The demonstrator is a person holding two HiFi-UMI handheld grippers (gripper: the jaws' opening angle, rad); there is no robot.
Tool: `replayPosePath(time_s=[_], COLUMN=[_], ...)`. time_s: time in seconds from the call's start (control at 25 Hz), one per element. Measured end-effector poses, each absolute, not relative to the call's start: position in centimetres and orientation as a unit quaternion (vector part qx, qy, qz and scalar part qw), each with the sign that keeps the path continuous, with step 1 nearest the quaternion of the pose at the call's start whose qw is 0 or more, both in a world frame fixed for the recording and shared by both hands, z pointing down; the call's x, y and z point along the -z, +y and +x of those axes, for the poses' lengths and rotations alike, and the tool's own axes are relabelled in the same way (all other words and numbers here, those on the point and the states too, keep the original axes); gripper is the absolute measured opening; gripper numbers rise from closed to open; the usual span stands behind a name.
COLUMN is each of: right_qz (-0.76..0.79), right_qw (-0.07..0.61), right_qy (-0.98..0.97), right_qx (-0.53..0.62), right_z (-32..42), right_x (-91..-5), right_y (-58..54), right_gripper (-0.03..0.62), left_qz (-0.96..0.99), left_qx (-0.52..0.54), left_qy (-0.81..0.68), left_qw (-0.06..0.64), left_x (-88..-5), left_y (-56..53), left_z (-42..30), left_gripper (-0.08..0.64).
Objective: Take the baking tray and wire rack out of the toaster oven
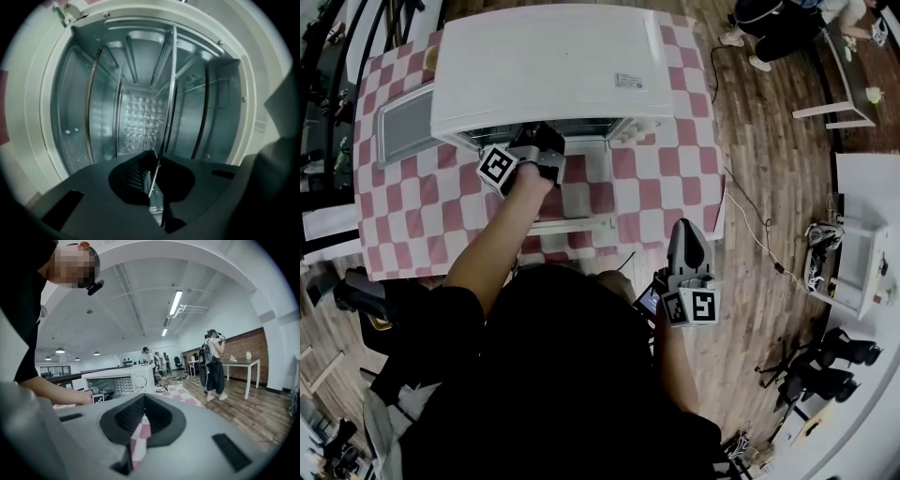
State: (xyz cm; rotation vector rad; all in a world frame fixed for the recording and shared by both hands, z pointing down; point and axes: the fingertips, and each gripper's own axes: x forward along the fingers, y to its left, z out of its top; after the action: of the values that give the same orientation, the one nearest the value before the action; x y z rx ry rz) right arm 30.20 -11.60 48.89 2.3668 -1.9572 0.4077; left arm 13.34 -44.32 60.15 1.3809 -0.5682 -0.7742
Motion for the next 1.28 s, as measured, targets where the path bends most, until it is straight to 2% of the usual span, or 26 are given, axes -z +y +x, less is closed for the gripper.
replayPosePath(time_s=[0.24,0.56,1.28], right_qz=[0.752,0.730,0.674], right_qw=[0.014,-0.006,-0.039], right_qy=[-0.647,-0.674,-0.732], right_qx=[-0.126,-0.114,-0.091], right_z=[29.7,29.1,27.9], right_x=[-48.6,-47.7,-46.7], right_y=[-11.3,-9.8,-0.7], right_gripper=[0.005,0.003,0.003], left_qz=[0.588,0.597,0.577], left_qx=[0.366,0.346,0.370], left_qy=[-0.240,-0.250,-0.236], left_qw=[0.680,0.679,0.688], left_x=[-59.2,-58.9,-56.7], left_y=[-41.3,-36.4,-21.6], left_z=[12.8,11.2,7.3], left_gripper=[-0.005,-0.005,-0.005])
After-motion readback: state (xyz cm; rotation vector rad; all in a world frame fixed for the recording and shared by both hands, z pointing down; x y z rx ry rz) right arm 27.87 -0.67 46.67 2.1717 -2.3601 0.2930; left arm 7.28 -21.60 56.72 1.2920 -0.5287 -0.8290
